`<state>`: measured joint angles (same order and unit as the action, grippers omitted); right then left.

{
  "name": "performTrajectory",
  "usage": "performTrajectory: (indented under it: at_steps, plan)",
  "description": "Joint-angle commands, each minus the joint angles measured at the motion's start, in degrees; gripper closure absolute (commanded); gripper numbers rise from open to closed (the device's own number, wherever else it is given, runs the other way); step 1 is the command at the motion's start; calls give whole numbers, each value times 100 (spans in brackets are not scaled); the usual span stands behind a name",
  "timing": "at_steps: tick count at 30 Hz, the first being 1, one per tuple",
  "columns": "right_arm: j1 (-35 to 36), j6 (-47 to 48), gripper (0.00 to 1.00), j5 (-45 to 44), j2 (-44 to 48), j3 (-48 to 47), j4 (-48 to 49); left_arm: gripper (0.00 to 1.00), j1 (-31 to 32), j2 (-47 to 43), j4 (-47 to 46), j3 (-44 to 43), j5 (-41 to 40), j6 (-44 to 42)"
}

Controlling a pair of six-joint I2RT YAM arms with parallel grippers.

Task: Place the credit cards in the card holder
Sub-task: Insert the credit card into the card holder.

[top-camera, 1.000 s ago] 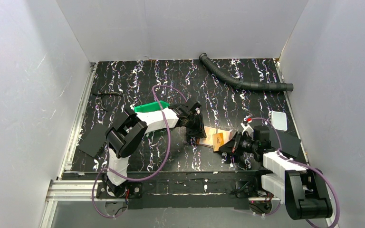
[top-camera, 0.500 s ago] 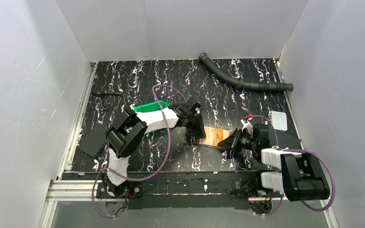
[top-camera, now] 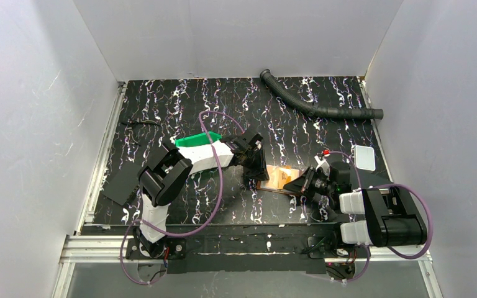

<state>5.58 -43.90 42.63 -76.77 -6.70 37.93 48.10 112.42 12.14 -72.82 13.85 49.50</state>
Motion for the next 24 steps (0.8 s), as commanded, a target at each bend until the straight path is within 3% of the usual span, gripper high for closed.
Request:
performTrajectory:
  at_steps: [1,14,24]
  plan:
    - [-31,-106,99,-137,-59,44,534,75,85,235,597,88,-324,-106]
    - [-22,-442,99,-174,-409,103,1188,75,103,241,579,103,-330,-75]
    - [-16,-701,99,740,-1412,-46,2104,75,107,235,588,119,-353,-103]
